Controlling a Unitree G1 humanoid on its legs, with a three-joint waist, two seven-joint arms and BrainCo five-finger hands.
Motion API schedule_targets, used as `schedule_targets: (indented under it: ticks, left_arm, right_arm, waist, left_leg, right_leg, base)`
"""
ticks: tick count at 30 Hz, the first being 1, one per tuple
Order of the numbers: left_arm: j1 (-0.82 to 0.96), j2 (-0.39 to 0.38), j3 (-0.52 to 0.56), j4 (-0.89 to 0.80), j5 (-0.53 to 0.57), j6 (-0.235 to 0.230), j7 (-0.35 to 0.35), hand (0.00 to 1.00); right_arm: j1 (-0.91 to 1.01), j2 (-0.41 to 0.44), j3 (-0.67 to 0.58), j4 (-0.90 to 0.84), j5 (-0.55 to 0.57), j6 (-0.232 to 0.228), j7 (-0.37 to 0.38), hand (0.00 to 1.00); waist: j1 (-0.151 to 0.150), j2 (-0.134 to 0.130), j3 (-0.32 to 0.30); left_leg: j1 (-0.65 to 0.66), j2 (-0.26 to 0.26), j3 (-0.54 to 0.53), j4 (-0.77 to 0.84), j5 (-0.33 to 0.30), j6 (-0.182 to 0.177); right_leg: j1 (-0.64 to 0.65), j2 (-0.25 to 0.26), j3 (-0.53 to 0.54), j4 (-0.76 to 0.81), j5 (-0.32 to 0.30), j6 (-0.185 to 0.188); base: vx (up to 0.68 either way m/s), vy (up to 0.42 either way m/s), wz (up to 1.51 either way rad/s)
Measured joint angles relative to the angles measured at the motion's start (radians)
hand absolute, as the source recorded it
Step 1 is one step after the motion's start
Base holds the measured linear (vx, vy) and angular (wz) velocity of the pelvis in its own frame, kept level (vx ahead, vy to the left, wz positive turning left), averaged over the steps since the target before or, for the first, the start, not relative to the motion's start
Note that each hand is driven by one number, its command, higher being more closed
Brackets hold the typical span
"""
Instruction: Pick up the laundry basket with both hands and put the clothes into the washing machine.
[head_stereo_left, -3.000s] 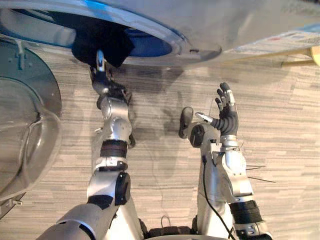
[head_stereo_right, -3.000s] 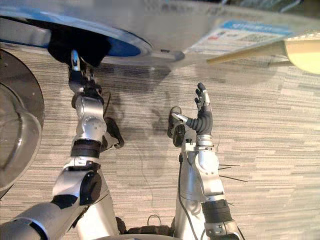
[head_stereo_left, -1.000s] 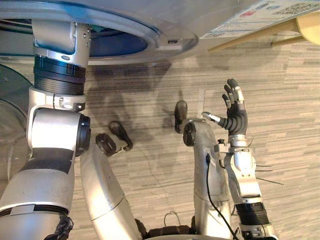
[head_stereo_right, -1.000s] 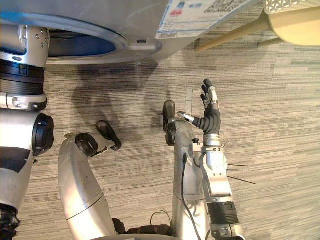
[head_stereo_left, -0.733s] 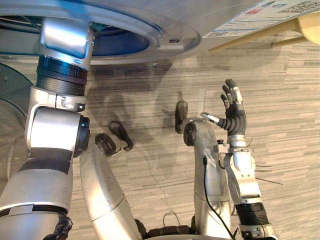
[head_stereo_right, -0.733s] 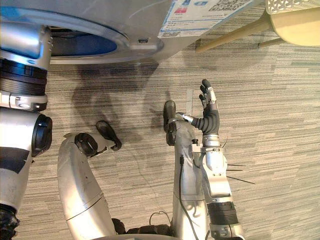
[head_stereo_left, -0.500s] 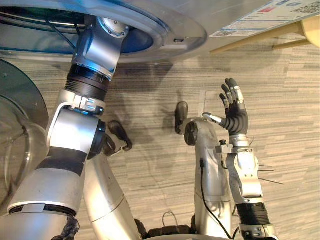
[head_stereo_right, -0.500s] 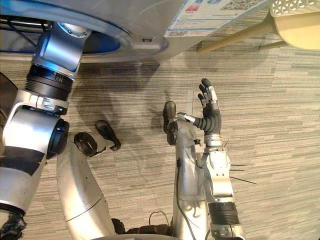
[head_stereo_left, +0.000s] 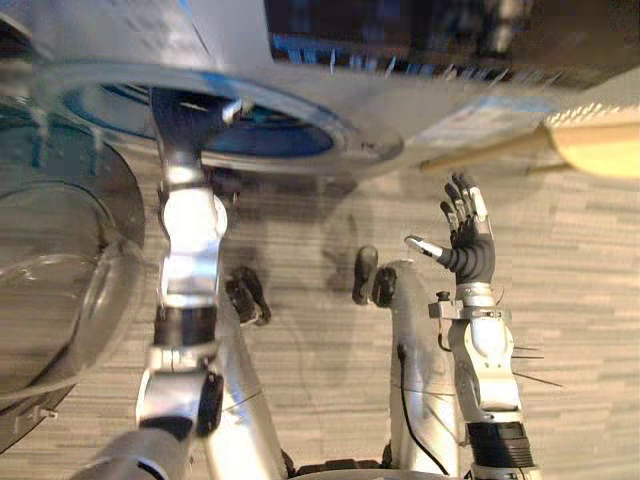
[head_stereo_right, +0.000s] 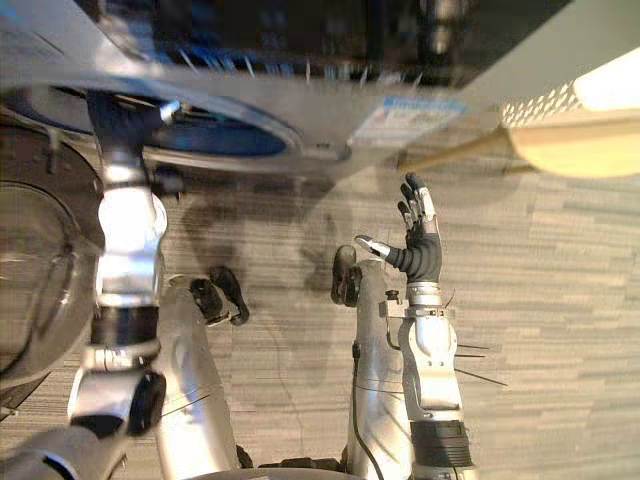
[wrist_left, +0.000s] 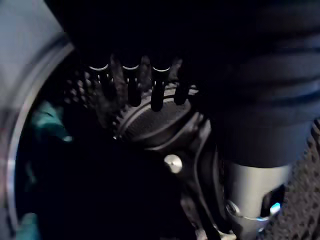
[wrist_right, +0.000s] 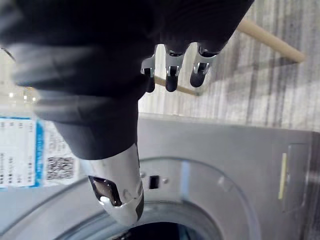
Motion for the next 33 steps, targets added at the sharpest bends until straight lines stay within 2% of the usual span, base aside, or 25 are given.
schedule_targets:
  ticks: [2,3,5,6,7,9,11,15,18,21,23,26,28,29,30,31,32,33]
  left_arm:
    - [0.112,-0.056,-0.011,-0.004,-0.032,-0.025,-0.023,0.0]
    - [0.193,-0.089,-0.027,-0.002,-0.083,-0.047,-0.05,0.0]
    - [0.269,-0.112,-0.04,0.016,-0.145,-0.075,-0.074,0.0]
    - [0.323,-0.125,-0.058,0.068,-0.228,-0.104,-0.102,0.0]
    - [0.344,-0.132,-0.062,0.103,-0.25,-0.113,-0.111,0.0]
    - [0.417,-0.158,-0.069,0.245,-0.361,-0.129,-0.162,0.0]
    - [0.46,-0.163,-0.067,0.333,-0.413,-0.138,-0.179,0.0]
    - [0.51,-0.161,-0.025,0.562,-0.439,-0.147,-0.192,0.0]
    - [0.532,-0.157,-0.015,0.669,-0.436,-0.152,-0.194,0.0]
    - [0.532,-0.148,-0.017,0.821,-0.404,-0.153,-0.209,0.0]
    - [0.531,-0.134,-0.022,0.884,-0.345,-0.153,-0.217,0.0]
    - [0.516,-0.102,-0.027,0.912,-0.28,-0.153,-0.216,0.0]
    - [0.475,-0.072,-0.05,0.943,-0.26,-0.152,-0.215,0.0]
    - [0.451,-0.062,-0.058,0.94,-0.257,-0.152,-0.215,0.0]
    - [0.44,-0.061,-0.057,0.939,-0.257,-0.152,-0.213,0.0]
    - [0.43,-0.065,-0.055,0.933,-0.256,-0.156,-0.211,0.0]
    - [0.425,-0.061,-0.057,0.92,-0.255,-0.157,-0.211,0.0]
    - [0.429,-0.057,-0.058,0.901,-0.254,-0.158,-0.21,0.0]
  right_arm:
    - [0.019,-0.001,-0.016,0.004,-0.011,0.002,-0.006,0.0]
    - [0.048,-0.002,-0.02,0.009,-0.016,0.003,-0.011,0.0]
    - [0.071,-0.007,-0.021,0.038,-0.023,0.004,-0.017,0.0]
    - [0.078,-0.017,-0.02,0.092,-0.033,0.006,-0.017,0.0]
    - [0.078,-0.025,-0.02,0.125,-0.037,0.008,-0.017,0.0]
    - [0.09,-0.049,-0.021,0.242,-0.047,0.017,-0.018,0.0]
    - [0.118,-0.052,-0.019,0.3,-0.047,0.027,-0.022,0.0]
    - [0.137,-0.05,0.0,0.488,-0.046,0.041,-0.041,0.0]
    - [0.167,-0.049,0.0,0.585,-0.048,0.044,-0.04,0.0]
    - [0.167,-0.053,0.0,0.781,-0.07,0.055,-0.037,0.0]
    - [0.152,-0.057,0.0,0.892,-0.094,0.076,-0.035,0.0]
    - [0.111,-0.059,0.002,0.958,-0.106,0.082,-0.037,0.0]
    - [0.078,-0.072,0.018,0.978,-0.108,0.086,-0.04,0.0]
    - [0.068,-0.073,0.022,0.987,-0.108,0.089,-0.041,0.0]
    - [0.066,-0.074,0.029,0.989,-0.107,0.091,-0.042,0.0]
    - [0.057,-0.075,0.031,0.989,-0.106,0.093,-0.043,0.0]
    - [0.062,-0.068,0.032,0.989,-0.106,0.094,-0.043,0.0]
    - [0.073,-0.057,0.035,0.995,-0.105,0.093,-0.042,0.0]
  waist:
    - [0.008,0.004,-0.01]
    - [0.019,0.007,-0.017]
    - [0.022,0.013,-0.034]
    - [0.025,0.021,-0.052]
    - [0.026,0.028,-0.062]
    - [0.033,0.043,-0.092]
    - [0.049,0.045,-0.124]
    - [0.055,0.045,-0.179]
    - [0.054,0.046,-0.241]
    - [0.049,0.059,-0.304]
    - [0.049,0.076,-0.317]
    - [0.051,0.076,-0.317]
    - [0.047,0.076,-0.316]
    - [0.05,0.075,-0.315]
    - [0.052,0.075,-0.315]
    - [0.05,0.079,-0.311]
    - [0.044,0.063,-0.307]
    - [0.049,0.049,-0.3]
  left_leg:
    - [0.069,-0.008,0.004,-0.068,0.019,-0.006]
    - [0.127,-0.011,0.006,-0.114,0.029,-0.015]
    - [0.186,-0.024,0.006,-0.167,0.043,-0.021]
    - [0.244,-0.031,0.011,-0.213,0.053,-0.024]
    - [0.273,-0.034,0.013,-0.237,0.058,-0.024]
    - [0.418,-0.048,0.03,-0.34,0.079,-0.026]
    - [0.507,-0.065,0.042,-0.429,0.106,-0.027]
    - [0.723,-0.105,0.069,-0.651,0.181,-0.024]
    - [0.801,-0.129,0.072,-0.755,0.218,-0.022]
    - [0.912,-0.161,0.072,-0.935,0.295,-0.016]
    - [0.987,-0.17,0.088,-1.051,0.346,-0.012]
    - [1.016,-0.175,0.129,-1.106,0.372,-0.009]
    - [0.999,-0.181,0.141,-1.094,0.38,0.003]
    - [0.981,-0.181,0.142,-1.068,0.385,0.01]
    - [0.979,-0.18,0.142,-1.065,0.391,0.019]
    - [0.983,-0.163,0.133,-1.074,0.399,0.031]
    - [0.993,-0.175,0.126,-1.073,0.399,0.031]
    - [0.992,-0.197,0.105,-1.051,0.399,0.031]
  right_leg:
    - [0.073,-0.001,-0.015,-0.054,0.0,0.0]
    - [0.133,-0.001,-0.028,-0.092,0.0,-0.001]
    - [0.195,-0.003,-0.041,-0.133,0.0,-0.001]
    - [0.255,-0.009,-0.055,-0.174,0.001,-0.002]
    - [0.289,-0.011,-0.064,-0.197,0.002,-0.003]
    - [0.433,-0.02,-0.08,-0.282,0.008,0.003]
    - [0.516,-0.025,-0.09,-0.353,0.022,0.008]
    - [0.733,-0.036,-0.13,-0.54,0.072,0.024]
    - [0.814,-0.04,-0.148,-0.633,0.099,0.037]
    - [0.921,-0.034,-0.171,-0.8,0.165,0.054]
    - [1.001,-0.012,-0.174,-0.937,0.237,0.063]
    - [1.036,0.021,-0.141,-1.063,0.322,0.063]
    - [1.023,0.019,-0.129,-1.077,0.354,0.064]
    - [0.988,0.014,-0.124,-1.028,0.369,0.059]
    - [0.986,0.016,-0.115,-1.025,0.384,0.069]
    - [0.984,0.011,-0.088,-0.962,0.336,0.083]
    - [0.951,-0.017,-0.067,-0.763,0.234,0.07]
    - [0.952,-0.037,-0.055,-0.59,0.169,0.094]
  base:
    - [0.07,-0.1,0.22]
    - [0.05,-0.08,0.19]
    - [0.1,-0.102,0.24]
    - [0.14,-0.097,0.29]
    - [0.13,-0.067,0.35]
    - [0.15,-0.047,0.31]
    - [0.17,-0.022,0.26]
    - [0.12,-0.002,0.27]
    - [0.12,0.023,0.21]
    - [0.13,0.044,0.14]
    - [0.11,0.072,-0.11]
    - [0.01,0.064,-0.39]
    - [-0.06,0.051,-0.27]
    - [-0.1,0.063,-0.13]
    - [-0.11,0.055,-0.05]
    - [-0.1,0.035,0.27]
    - [-0.11,0.009,0.62]
    - [-0.1,-0.023,0.75]
